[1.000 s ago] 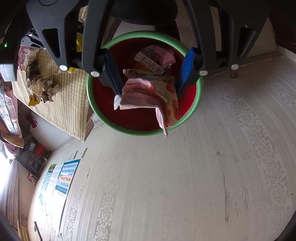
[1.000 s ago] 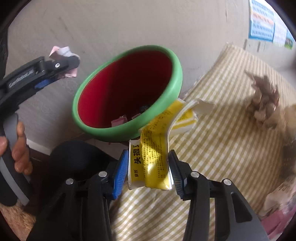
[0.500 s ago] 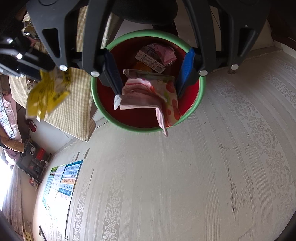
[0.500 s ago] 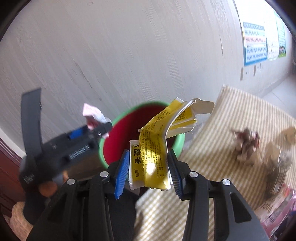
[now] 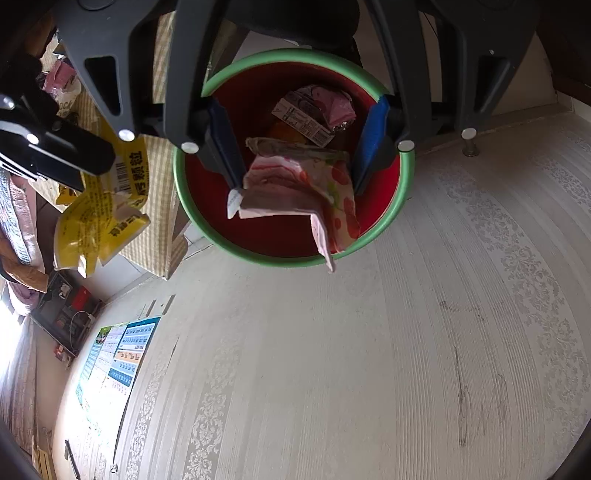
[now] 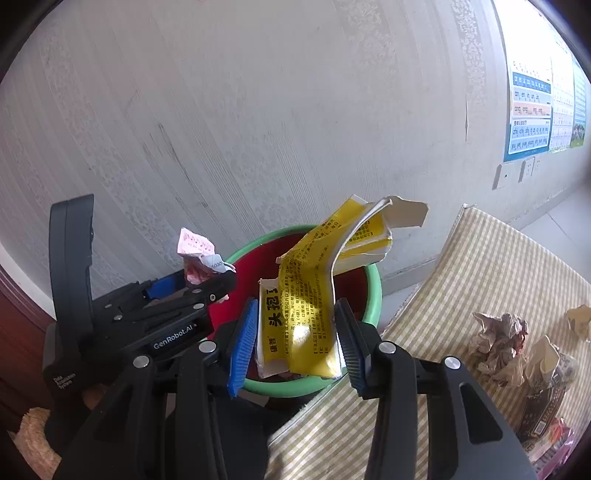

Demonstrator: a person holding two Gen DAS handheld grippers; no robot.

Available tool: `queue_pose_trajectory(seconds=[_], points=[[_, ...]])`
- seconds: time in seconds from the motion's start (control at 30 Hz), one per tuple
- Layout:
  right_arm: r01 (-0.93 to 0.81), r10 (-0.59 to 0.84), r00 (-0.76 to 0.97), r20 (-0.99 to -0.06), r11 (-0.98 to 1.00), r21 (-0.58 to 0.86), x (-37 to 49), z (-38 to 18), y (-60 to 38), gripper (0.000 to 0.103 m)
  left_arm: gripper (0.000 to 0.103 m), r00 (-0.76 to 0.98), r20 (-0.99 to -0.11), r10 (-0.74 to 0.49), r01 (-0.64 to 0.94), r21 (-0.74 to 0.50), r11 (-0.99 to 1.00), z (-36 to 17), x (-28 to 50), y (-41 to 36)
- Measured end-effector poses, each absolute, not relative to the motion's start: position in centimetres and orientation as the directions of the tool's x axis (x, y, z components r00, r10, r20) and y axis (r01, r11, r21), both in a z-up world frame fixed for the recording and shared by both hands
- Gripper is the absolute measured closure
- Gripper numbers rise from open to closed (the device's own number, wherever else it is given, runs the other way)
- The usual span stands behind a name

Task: Collect trash
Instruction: 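Open both tools to drop the wrapper and yellow bag into the bin, then grasp the pink snack bag with the right tool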

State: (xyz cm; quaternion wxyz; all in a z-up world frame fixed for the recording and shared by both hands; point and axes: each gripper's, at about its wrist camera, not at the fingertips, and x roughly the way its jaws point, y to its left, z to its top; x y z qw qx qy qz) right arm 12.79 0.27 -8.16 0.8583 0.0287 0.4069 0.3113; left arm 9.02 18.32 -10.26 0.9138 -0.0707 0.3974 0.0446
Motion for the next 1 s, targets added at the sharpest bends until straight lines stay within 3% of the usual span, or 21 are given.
queue_pose_trajectory(seconds=[0.43, 0.5, 0.6, 1.0], points=[[-0.545, 0.536, 0.458, -0.709, 0.8, 0.252, 14.2, -9.7, 2.0, 0.059, 0.045, 0.673, -0.739, 0.034, -0.157, -0.097, 0.983, -11.2, 10.1, 19.2], [-0.55, 0.532, 0.462, -0.709, 0.799, 0.242, 14.3, -9.9, 2.2, 0.057, 0.039, 0.672, -0.74, 0.036, -0.164, -0.102, 0.981, -11.4, 10.1, 19.5], [-0.553, 0.53, 0.472, -0.705, 0.8, 0.231, 14.4, -9.8, 2.3, 0.044, 0.029, 0.669, -0.742, 0.047, -0.178, -0.099, 0.979, -11.6, 10.2, 19.7], [-0.456, 0.527, 0.499, -0.687, 0.835, 0.309, 10.1, -9.6, -2.8, 0.043, 0.029, 0.67, -0.743, 0.017, -0.138, -0.101, 0.985, -11.1, 8.6, 17.7]])
